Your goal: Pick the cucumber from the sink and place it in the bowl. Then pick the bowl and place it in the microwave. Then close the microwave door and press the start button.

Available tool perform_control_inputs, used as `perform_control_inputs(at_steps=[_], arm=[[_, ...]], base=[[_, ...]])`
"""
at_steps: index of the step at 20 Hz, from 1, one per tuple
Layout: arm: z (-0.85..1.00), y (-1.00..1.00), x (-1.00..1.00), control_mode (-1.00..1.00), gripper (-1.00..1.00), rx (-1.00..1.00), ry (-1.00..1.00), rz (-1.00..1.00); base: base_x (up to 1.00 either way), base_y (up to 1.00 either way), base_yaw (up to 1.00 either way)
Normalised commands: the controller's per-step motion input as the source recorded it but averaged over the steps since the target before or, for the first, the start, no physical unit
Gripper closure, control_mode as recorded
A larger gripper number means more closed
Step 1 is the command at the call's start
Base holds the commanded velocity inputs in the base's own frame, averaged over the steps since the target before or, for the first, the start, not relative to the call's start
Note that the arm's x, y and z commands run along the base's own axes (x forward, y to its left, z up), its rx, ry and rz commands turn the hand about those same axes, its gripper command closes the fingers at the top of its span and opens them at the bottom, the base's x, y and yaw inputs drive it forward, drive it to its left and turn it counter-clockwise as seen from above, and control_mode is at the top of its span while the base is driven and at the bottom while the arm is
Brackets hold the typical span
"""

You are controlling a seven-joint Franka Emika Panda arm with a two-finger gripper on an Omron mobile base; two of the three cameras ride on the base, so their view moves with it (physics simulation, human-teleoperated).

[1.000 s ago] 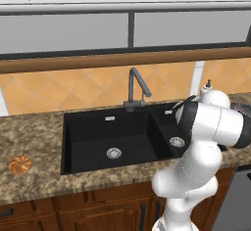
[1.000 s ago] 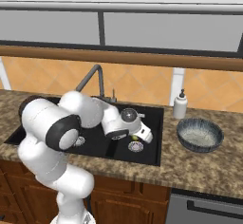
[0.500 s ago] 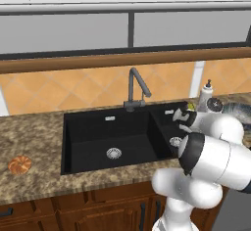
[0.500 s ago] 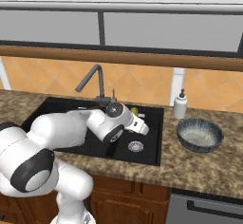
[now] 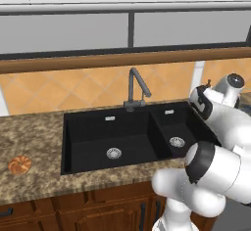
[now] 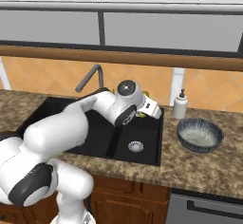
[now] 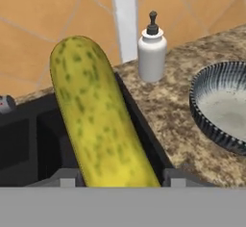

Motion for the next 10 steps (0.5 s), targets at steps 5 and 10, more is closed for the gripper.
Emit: perform_control_inputs(at_steps=[5, 10], arm=[[0.18, -1.0, 0.0, -1.0, 1.0, 0.07, 0.03, 0.0], [-0.3, -1.0, 0.07, -1.0, 1.0, 0.05, 0.14, 0.0]], base=[[0.0, 0.0, 0.0], [0.0, 0.0, 0.0]])
